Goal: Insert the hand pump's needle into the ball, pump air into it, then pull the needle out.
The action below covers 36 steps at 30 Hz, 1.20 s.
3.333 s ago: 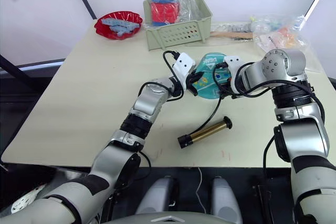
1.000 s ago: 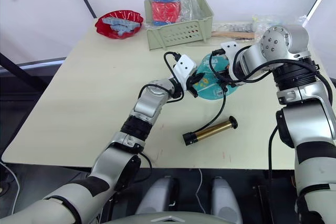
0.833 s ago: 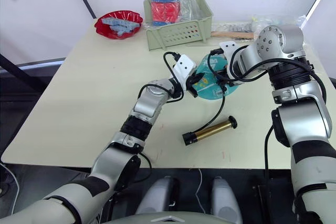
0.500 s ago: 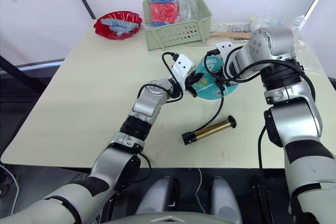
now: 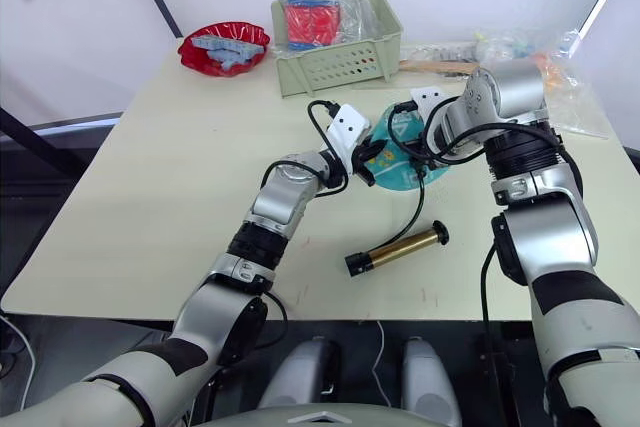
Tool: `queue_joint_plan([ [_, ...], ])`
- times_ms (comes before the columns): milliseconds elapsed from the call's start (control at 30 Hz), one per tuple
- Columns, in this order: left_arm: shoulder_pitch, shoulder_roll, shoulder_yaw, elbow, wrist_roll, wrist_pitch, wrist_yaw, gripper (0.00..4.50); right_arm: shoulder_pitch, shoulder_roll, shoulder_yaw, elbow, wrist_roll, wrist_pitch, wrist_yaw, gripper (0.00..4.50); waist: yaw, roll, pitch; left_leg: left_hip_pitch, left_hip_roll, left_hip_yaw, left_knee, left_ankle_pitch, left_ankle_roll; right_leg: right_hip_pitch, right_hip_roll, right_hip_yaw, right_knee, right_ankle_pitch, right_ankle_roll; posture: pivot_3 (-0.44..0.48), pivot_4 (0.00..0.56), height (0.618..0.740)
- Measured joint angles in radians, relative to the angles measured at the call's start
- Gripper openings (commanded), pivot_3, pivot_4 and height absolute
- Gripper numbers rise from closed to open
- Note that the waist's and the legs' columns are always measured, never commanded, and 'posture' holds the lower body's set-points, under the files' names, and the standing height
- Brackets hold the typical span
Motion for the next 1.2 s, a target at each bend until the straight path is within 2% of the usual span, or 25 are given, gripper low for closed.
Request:
queue_joint_plan([
  [600, 0.007, 0.007, 0.005, -0.006, 0.0, 0.001, 0.0, 0.01, -0.027, 0.064, -0.06, 0.116, -0.178, -0.041, 0.121, 0.38, -0.005, 0.0, 0.0, 0.001, 0.0, -0.001, -0.001, 0.005, -0.008, 0.0, 0.0, -0.001, 0.002, 0.0, -0.001, 0.0, 0.15, 0.738],
  [1200, 0.008, 0.007, 0.02, -0.008, 0.001, 0.011, 0.0, 0.01, -0.051, 0.091, -0.068, 0.165, -0.264, -0.081, 0.189, 0.38, -0.018, 0.0, 0.0, 0.001, -0.001, -0.003, -0.001, 0.006, -0.01, 0.0, 0.0, -0.001, 0.005, 0.0, -0.001, 0.0, 0.15, 0.738],
])
